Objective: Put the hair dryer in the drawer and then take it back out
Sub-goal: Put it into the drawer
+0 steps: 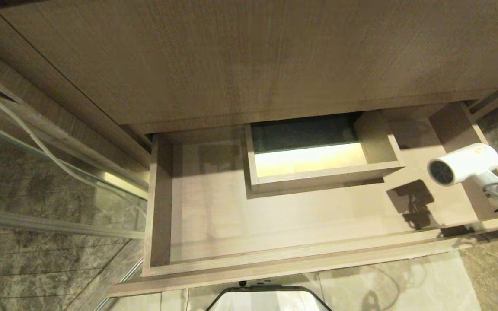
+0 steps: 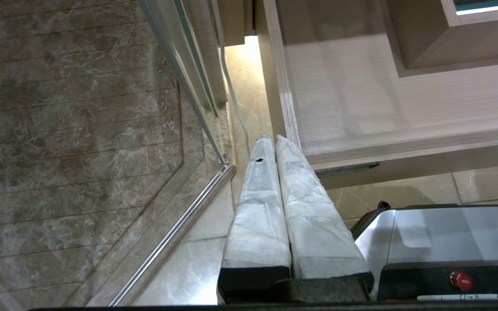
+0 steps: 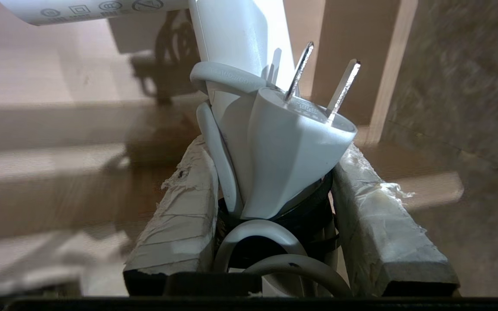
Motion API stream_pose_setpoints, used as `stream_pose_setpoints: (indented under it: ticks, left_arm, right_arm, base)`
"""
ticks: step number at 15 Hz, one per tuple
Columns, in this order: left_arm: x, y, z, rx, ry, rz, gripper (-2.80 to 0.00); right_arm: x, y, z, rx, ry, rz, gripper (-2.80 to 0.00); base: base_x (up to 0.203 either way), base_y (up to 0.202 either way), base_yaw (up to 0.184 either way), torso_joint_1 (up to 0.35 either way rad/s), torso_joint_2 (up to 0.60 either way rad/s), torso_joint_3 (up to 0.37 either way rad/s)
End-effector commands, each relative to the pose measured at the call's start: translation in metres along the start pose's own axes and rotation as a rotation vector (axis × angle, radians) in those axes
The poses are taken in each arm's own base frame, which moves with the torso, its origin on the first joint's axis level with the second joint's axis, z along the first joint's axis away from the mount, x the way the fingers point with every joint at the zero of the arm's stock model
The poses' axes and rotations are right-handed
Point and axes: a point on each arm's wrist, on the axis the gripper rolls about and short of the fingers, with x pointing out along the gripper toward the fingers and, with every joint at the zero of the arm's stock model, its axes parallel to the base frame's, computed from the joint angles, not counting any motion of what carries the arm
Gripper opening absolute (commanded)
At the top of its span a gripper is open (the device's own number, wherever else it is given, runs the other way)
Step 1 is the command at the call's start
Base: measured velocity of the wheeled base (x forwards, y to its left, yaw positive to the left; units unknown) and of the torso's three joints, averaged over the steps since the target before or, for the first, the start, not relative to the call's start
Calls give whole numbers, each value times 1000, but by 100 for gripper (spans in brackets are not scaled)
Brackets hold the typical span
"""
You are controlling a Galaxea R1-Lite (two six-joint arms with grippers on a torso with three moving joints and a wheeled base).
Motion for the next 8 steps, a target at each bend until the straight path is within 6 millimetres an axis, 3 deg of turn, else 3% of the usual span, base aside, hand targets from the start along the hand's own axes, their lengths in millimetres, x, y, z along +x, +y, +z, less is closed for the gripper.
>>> stream_pose_setpoints:
  ticks: [1,3,5,8]
  left_arm:
    - [0,0,0,-1,1,0,-280]
    - [0,0,0,-1,1,0,-280]
    - [0,0,0,1,1,0,-280]
    - [0,0,0,-1,-1,0,-280]
  right_arm:
    - [35,-10,9,0,-3,-5,-280]
    - [88,-18,10,4,6,-3,-280]
    - [127,-28,19,1,-48,-35,-280]
    - [160,-31,19,-7,-97,-62,-280]
  base:
    - [0,0,0,0,0,0]
    - [0,0,0,0,0,0]
    - [0,0,0,0,0,0]
    - [0,0,0,0,0,0]
